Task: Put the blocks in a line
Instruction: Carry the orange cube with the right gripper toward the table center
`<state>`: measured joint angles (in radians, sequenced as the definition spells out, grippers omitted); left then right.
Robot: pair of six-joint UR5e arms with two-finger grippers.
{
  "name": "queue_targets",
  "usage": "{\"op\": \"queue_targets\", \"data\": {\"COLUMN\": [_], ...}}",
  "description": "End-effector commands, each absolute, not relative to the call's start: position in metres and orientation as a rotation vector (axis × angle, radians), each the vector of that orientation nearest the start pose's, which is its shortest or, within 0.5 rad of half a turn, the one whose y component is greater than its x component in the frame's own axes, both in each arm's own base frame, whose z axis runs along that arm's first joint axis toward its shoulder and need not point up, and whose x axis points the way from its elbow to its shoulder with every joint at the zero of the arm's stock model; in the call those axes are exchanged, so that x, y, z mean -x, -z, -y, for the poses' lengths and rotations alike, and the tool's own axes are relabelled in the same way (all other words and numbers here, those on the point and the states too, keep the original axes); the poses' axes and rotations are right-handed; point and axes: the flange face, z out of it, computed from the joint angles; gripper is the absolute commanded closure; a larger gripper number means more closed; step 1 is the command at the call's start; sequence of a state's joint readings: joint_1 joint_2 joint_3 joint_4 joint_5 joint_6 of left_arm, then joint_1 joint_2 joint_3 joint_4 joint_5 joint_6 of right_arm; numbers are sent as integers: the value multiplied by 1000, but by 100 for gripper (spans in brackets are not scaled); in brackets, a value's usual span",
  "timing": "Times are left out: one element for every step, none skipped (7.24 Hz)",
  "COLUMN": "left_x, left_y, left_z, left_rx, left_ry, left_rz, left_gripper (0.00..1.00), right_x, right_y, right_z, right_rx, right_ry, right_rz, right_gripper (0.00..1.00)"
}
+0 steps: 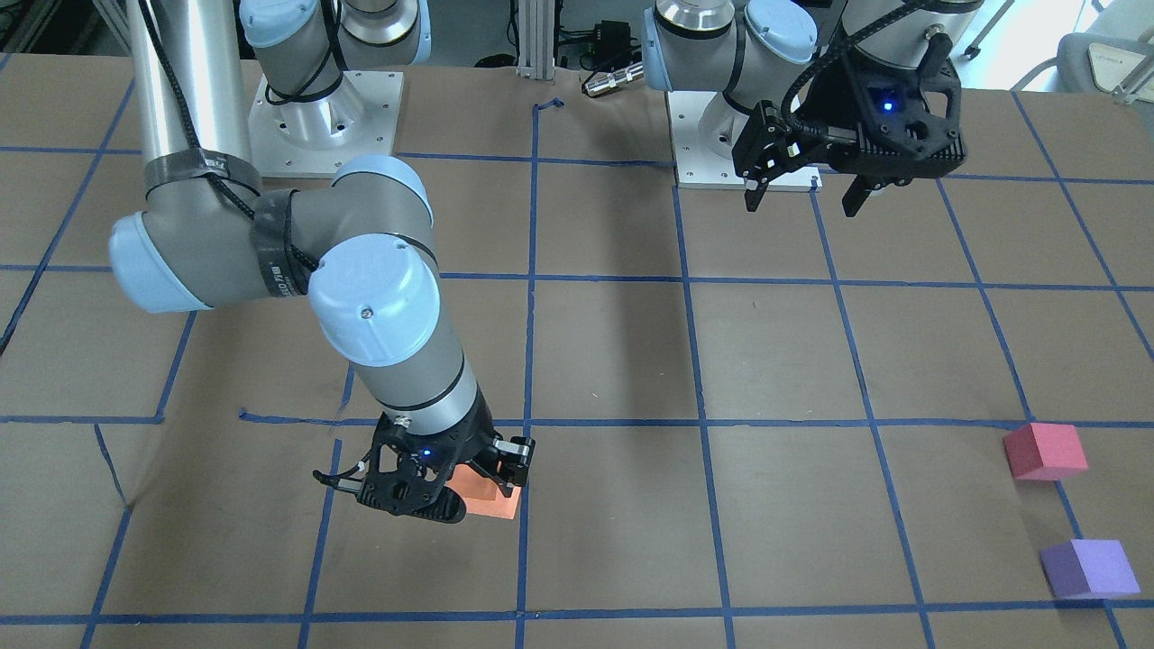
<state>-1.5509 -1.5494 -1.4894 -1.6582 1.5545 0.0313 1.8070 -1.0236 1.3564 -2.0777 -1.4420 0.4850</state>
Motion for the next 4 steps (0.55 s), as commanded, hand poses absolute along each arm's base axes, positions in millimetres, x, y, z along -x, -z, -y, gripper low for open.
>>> {"op": "queue_targets", "data": {"left_x": [125,125,125,125], "left_y": [-530,-530,-530,-530], "left_z": [485,485,485,485], "left_rx": [-20,-20,-22,-22], "left_ry": [25,25,25,25], "left_rz": [-3156,-3156,-3156,-3156], "left_gripper": [0,0,0,0], "right_x": [-345,-359,-368,-377], "right_y": [-304,-297,-290,-289], "right_z": [642,641,638,633], "right_rx": [-345,-369,-376,-383], "right_ry": [155,181,172,164], "right_rz": [-2929,-2911,-2910,-2907], "right_gripper": [100,100,100,100]}}
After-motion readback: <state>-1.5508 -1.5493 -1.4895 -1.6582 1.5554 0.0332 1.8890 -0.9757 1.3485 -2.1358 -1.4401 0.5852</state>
